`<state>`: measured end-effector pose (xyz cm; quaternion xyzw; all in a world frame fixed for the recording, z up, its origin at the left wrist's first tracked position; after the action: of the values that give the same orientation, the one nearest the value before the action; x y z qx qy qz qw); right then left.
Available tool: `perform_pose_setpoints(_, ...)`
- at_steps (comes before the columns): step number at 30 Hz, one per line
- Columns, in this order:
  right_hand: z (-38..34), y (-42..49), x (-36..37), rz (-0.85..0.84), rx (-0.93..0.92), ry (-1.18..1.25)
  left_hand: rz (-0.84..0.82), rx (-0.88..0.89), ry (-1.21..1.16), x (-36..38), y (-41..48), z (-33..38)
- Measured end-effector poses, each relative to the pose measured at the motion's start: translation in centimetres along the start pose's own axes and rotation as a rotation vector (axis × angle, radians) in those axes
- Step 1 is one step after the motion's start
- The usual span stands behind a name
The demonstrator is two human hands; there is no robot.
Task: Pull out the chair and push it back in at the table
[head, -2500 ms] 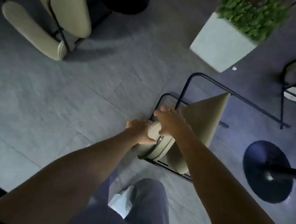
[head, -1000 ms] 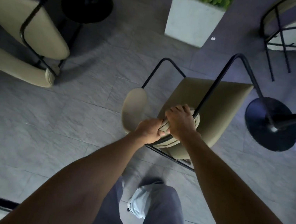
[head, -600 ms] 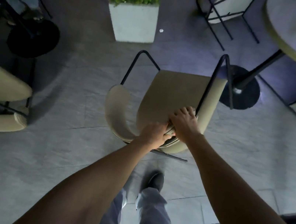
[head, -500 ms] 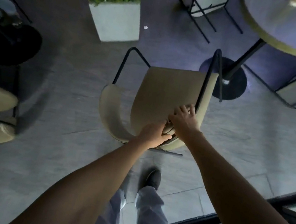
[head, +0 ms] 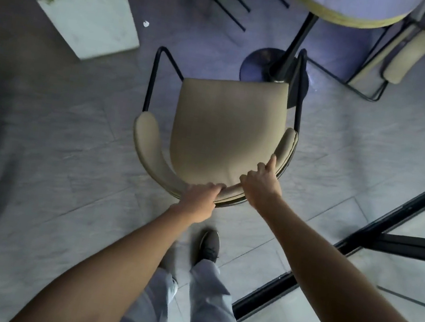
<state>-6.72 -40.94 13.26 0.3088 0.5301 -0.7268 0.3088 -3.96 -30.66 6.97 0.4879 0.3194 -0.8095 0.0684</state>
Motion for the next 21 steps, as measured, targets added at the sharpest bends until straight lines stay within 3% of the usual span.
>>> perform_pose_setpoints(3,0.1,0.4,1.4,-0.039,-0.011,0.059,0.039,0.04,0.181,0.2,0.8,0.5)
perform_pose_setpoints(9,1.3,0.4,3.1,-0.013,0.04,0.093,-0.008,-0.058,0.182,0.2,2.8,0.3)
perform_pose_setpoints(15,-0.9,1.6,4.5,-0.095,0.014,0.218,0.026,0.035,0.341,-0.2,3.6,-1.6)
perform_pose_setpoints(21,0.2,2.3,5.1,-0.08,0.057,0.306,0.022,0.066,0.374,-1.1,4.7,0.8)
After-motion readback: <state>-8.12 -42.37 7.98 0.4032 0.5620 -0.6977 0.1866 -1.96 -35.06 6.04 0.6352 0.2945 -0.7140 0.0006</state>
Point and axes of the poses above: each hand's wrist, its own y-axis towards the middle knuckle, its own x-axis out of the palm, z = x × y, the point moved 10 cm from there along y, towards the middle knuckle, and after that the axes turned 8 degrees about y, right-handed, at the moved point
